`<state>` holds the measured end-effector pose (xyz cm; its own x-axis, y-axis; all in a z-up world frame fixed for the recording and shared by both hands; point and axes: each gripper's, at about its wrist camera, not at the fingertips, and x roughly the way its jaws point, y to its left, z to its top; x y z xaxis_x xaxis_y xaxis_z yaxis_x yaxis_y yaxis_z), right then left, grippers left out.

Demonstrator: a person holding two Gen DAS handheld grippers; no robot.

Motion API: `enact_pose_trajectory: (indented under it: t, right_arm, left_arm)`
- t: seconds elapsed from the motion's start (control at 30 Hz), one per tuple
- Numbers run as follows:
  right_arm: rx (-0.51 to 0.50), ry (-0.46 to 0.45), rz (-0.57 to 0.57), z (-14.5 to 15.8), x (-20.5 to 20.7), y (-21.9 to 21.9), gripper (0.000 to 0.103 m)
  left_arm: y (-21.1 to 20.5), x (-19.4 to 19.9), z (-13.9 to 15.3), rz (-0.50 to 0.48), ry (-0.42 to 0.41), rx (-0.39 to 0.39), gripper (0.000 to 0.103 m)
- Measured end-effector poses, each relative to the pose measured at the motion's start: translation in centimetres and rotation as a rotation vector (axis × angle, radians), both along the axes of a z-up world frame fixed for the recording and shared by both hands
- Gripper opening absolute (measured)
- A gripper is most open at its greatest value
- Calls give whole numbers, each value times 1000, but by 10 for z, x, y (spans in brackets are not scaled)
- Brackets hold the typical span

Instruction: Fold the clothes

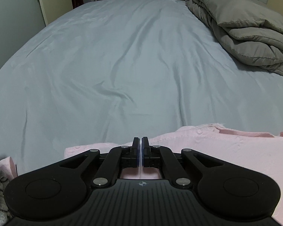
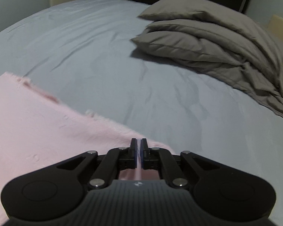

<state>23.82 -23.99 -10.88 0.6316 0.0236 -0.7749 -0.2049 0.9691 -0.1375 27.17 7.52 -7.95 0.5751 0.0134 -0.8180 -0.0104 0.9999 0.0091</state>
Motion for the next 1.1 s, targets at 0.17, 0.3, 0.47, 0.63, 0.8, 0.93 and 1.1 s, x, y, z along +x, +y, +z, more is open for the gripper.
enact_pose_trajectory:
  t: [0.17,0.3,0.47,0.63,0.8,0.93,1.1]
  right_arm:
    - [33,-76,-57,25,-16,-14,54]
    - [37,-76,-51,40,-36,-21,54]
    - [51,-50,-42,53,-66,-31,60]
    - [53,-24,-22,58,-101,-41,63]
    - [55,2,-3,64,-135,-52,68]
    - [57,23,12,68,-163,-60,69]
    - [87,92,-2,51,-199,-72,70]
  left_arm:
    - [7,-9,25,-31,-49,4,29]
    - [15,-29,49,-67,-95,23,40]
    - [31,-66,71,-98,-112,50,42]
    - [42,-105,83,-155,-105,85,42]
    - [46,-140,87,-186,-70,79,42]
    - [46,-165,82,-220,-15,56,43]
    - [43,-191,65,-252,47,34,49]
